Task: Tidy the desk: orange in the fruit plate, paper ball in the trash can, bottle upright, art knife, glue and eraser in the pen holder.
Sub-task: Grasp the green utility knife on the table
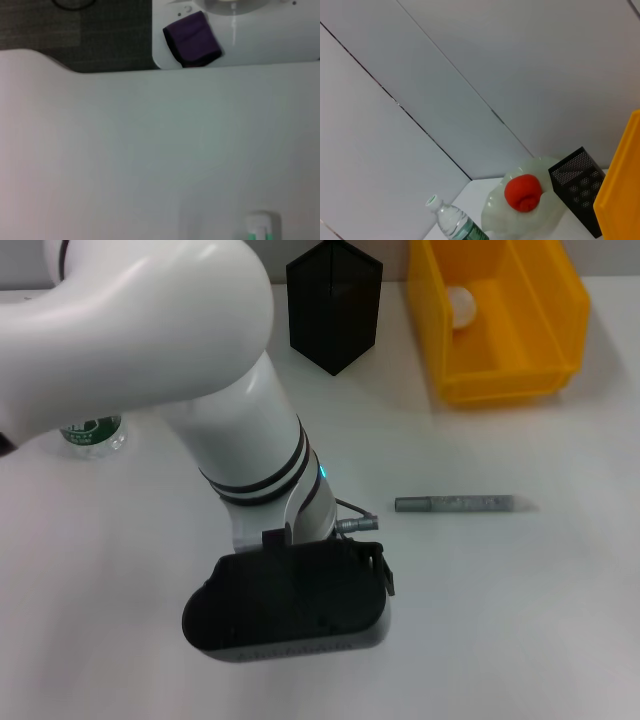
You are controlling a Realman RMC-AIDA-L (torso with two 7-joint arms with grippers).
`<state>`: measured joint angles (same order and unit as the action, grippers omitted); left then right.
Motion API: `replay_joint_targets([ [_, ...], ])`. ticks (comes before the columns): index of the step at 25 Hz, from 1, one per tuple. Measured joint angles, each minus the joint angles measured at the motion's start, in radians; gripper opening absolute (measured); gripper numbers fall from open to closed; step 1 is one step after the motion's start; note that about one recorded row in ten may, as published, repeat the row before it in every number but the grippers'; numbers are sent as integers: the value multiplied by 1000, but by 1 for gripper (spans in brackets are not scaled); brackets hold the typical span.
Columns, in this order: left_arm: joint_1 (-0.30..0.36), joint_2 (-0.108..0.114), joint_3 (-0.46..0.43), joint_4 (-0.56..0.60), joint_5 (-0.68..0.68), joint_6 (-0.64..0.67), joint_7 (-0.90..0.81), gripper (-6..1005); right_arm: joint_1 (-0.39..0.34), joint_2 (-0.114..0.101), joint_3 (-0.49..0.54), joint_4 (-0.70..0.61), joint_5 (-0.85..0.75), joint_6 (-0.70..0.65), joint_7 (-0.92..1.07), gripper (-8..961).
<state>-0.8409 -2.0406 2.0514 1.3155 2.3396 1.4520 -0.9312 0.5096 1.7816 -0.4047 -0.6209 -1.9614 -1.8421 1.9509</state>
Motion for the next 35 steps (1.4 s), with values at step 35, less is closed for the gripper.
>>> replay_joint_targets([
  [35, -71, -11, -4, -150, -4, -21, 60, 681, 84, 15, -146, -3, -261, -49, -17, 809],
])
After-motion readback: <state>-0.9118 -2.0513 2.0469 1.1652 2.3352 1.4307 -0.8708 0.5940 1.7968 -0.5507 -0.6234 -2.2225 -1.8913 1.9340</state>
